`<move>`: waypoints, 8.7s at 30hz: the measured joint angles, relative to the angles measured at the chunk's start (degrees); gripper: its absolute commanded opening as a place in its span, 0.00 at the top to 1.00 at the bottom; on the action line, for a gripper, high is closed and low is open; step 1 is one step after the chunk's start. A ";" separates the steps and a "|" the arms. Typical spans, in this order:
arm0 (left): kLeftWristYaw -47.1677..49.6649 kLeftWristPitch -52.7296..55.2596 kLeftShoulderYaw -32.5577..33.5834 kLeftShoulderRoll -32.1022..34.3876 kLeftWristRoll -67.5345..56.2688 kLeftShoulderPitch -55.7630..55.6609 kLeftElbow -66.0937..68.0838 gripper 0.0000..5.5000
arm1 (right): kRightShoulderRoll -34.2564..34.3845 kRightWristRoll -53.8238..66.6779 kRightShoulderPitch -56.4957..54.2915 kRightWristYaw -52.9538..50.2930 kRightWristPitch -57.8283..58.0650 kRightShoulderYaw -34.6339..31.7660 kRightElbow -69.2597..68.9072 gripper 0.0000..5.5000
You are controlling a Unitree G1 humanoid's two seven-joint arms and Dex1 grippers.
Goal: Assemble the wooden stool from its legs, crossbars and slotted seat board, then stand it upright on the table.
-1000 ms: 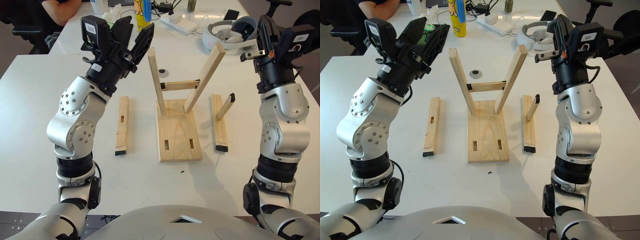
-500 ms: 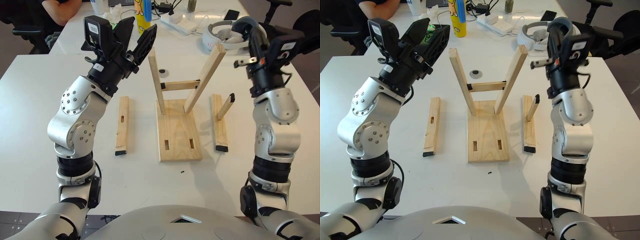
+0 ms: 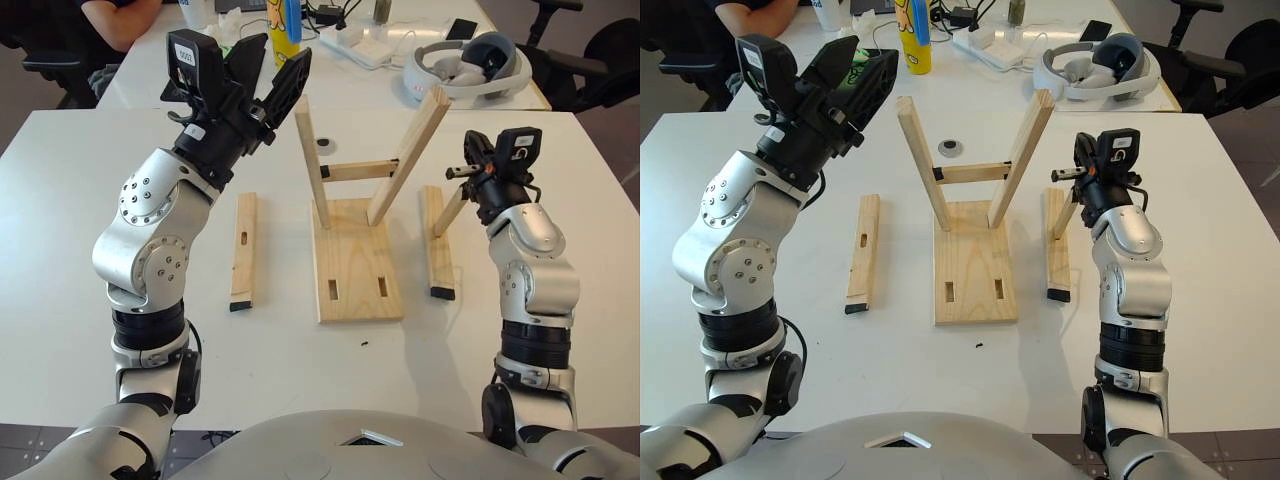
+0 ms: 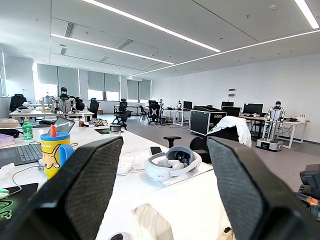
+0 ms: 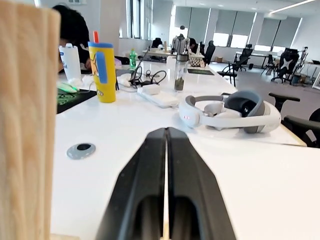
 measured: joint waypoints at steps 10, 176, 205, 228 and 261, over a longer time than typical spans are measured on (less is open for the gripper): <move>1.24 0.05 0.28 -0.23 0.02 0.94 -1.59 0.43 | -4.84 -1.84 -1.07 -2.85 -1.25 -7.25 -5.26 0.99; -30.02 40.28 10.20 12.52 -40.28 -30.91 36.68 0.58 | -24.06 66.48 -20.31 34.99 47.86 1.17 -1.09 0.62; -29.96 40.08 10.96 13.41 -39.08 -30.31 35.80 0.62 | -29.37 54.48 -12.75 46.54 41.79 4.46 -5.85 0.39; -35.97 24.23 6.75 17.90 -28.18 -9.65 12.27 0.62 | -33.03 3.24 23.88 42.43 -7.95 17.99 -11.47 0.39; -42.62 7.12 -2.35 21.77 -12.51 1.11 7.26 0.62 | -25.92 -23.15 25.88 33.53 -22.11 29.64 -10.08 0.39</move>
